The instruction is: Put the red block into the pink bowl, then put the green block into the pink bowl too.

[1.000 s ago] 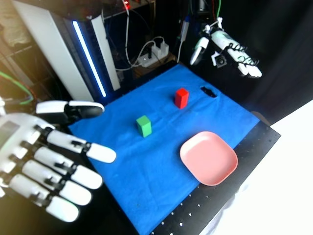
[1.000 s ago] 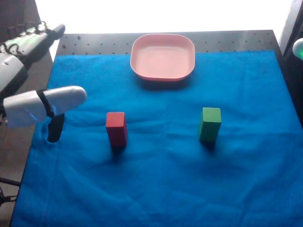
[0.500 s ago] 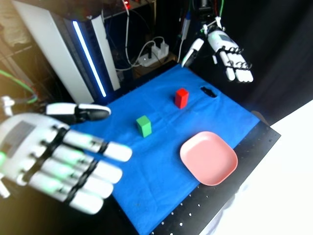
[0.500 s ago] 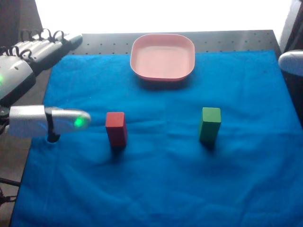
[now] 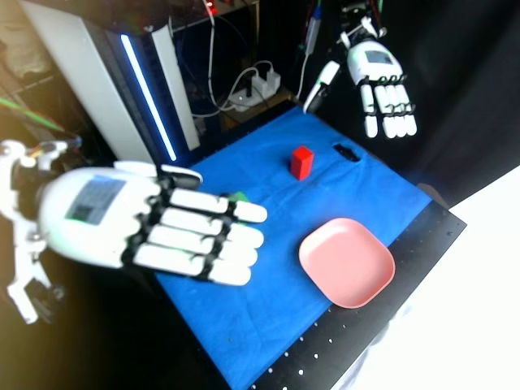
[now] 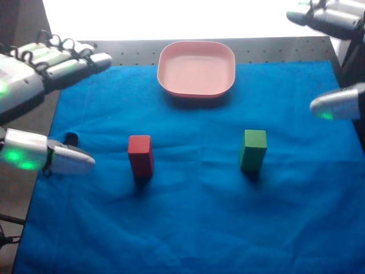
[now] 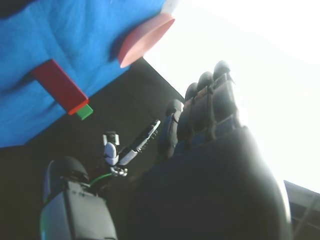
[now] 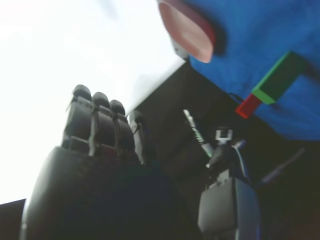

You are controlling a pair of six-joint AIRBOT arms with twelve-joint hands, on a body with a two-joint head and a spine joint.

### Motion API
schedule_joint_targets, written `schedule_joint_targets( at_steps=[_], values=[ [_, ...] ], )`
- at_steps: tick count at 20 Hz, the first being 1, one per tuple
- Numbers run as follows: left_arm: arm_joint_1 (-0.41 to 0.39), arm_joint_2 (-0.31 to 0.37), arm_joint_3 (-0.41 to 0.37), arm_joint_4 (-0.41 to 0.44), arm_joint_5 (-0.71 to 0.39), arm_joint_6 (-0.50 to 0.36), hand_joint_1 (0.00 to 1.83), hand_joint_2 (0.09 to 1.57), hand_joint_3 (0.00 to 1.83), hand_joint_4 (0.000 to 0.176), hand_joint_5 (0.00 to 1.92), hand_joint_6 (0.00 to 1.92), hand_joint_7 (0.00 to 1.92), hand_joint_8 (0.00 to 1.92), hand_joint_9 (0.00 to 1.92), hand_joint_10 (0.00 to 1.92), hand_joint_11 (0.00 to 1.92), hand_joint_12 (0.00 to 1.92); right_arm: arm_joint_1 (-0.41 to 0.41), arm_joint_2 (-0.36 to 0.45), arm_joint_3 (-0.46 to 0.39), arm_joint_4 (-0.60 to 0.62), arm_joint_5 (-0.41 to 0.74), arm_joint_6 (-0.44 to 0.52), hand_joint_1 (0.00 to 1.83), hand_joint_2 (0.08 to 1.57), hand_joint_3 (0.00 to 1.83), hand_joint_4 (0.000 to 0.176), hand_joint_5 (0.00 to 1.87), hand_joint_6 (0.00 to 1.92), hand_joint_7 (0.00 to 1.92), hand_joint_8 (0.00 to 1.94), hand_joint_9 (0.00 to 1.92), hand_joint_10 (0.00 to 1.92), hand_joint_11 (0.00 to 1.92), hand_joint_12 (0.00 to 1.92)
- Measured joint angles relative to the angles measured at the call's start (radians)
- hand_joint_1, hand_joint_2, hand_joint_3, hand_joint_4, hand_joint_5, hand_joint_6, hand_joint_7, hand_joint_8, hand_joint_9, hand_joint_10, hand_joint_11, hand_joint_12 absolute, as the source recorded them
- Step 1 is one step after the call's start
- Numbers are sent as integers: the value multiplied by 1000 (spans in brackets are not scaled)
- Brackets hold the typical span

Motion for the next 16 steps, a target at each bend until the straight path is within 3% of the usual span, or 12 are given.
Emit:
schedule_joint_targets(
  at_steps=[1, 2, 3, 4, 6, 7, 8, 9, 11, 13, 14, 16],
  values=[
    [-4, 0, 0, 15, 8, 0, 358, 809, 0, 85, 0, 0, 0, 0, 0, 0, 0, 0, 1, 0, 0, -11, -11, 3, 138, 934, 0, 59, 0, 0, 0, 0, 0, 0, 0, 0],
    [-10, 0, -1, 32, 28, 0, 337, 826, 3, 27, 0, 0, 0, 0, 0, 0, 7, 3, 11, 0, 0, -31, -36, 6, 159, 907, 0, 68, 0, 0, 0, 0, 0, 0, 0, 0],
    [-10, 0, -6, 29, 36, 0, 337, 826, 3, 27, 0, 0, 0, 0, 0, 0, 7, 3, 17, 0, 0, -39, -47, 6, 159, 907, 0, 68, 0, 0, 0, 0, 0, 0, 0, 0],
    [-10, 0, -6, 32, 37, 0, 369, 821, 3, 0, 6, 3, 42, 17, 88, 7, 13, 318, 25, 0, 0, -45, -53, 6, 180, 923, 0, 62, 0, 0, 0, 0, 0, 0, 0, 0],
    [-10, 0, -9, 34, 33, 0, 406, 826, 3, 0, 60, 8, 117, 16, 160, 15, 2, 538, 29, 0, -2, -58, -53, 8, 189, 920, 0, 67, 0, 0, 0, 0, 0, 0, 0, 0],
    [-14, -1, -9, 38, 34, 0, 458, 842, 6, 0, 93, 12, 157, 16, 194, 17, 0, 647, 29, -1, -3, -62, -53, 8, 221, 908, 0, 92, 0, 0, 0, 0, 0, 0, 0, 0],
    [-19, -3, -9, 47, 35, 0, 473, 844, 3, 0, 141, 10, 222, 12, 255, 16, 0, 782, 29, -5, -3, -70, -53, 8, 213, 911, 0, 96, 0, 0, 0, 0, 0, 0, 0, 0],
    [-27, -11, -10, 61, 37, 0, 556, 850, 1, 0, 313, 11, 421, 10, 440, 19, 99, 855, 29, -8, -3, -76, -54, 8, 234, 876, 0, 57, 0, 0, 0, 0, 0, 0, 0, 0],
    [-37, -24, -11, 79, 37, -2, 595, 860, 1, 0, 397, 13, 479, 7, 488, 15, 95, 857, 30, -13, -3, -80, -54, 8, 247, 881, 0, 39, 0, 0, 0, 0, 0, 0, 0, 0],
    [-40, -42, -11, 108, 32, -31, 639, 887, 0, 0, 471, 4, 542, 2, 555, 7, 208, 734, 30, -16, -3, -82, -54, 8, 179, 860, 0, 68, 0, 0, 0, 0, 0, 0, 51, 23],
    [-40, -45, -11, 109, 29, -38, 642, 887, 0, 0, 467, 1, 558, 5, 575, 11, 245, 725, 30, -16, -3, -81, -54, 8, 210, 851, 0, 56, 0, 0, 0, 0, 0, 0, 24, 13],
    [-42, -47, -10, 106, 21, -39, 691, 872, 0, 0, 402, 0, 496, 0, 520, 1, 251, 719, 30, -18, -3, -81, -54, 8, 230, 832, 0, 63, 0, 0, 0, 0, 0, 0, 6, 7]
  ],
)
